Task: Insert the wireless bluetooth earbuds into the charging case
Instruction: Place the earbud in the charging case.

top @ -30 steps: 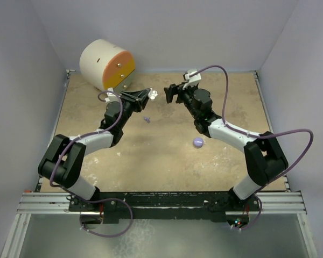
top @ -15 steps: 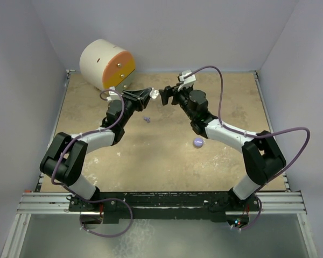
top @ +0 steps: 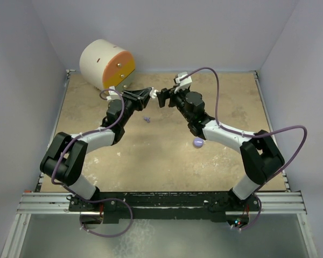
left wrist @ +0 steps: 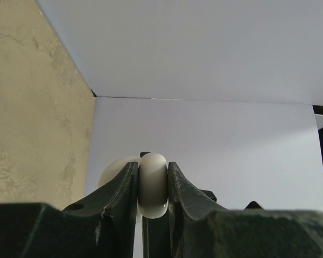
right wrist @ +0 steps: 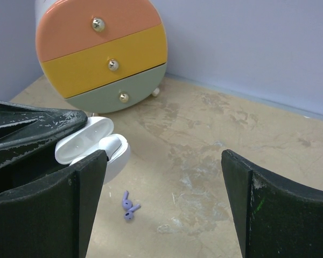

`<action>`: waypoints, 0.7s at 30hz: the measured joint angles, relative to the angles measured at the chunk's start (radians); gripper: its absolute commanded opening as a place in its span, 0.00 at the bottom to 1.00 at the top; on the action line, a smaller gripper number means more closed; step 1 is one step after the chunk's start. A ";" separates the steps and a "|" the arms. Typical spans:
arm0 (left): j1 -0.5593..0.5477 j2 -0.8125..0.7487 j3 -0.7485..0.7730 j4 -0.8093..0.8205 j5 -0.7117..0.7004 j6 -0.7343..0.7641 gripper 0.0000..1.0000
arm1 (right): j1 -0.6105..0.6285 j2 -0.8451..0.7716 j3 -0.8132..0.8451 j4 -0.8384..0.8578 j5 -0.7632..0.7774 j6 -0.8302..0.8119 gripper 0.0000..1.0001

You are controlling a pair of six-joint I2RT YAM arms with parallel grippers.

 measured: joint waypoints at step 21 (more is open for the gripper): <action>0.000 0.038 0.020 0.001 -0.006 0.000 0.00 | 0.019 0.000 0.000 -0.034 0.090 0.004 0.90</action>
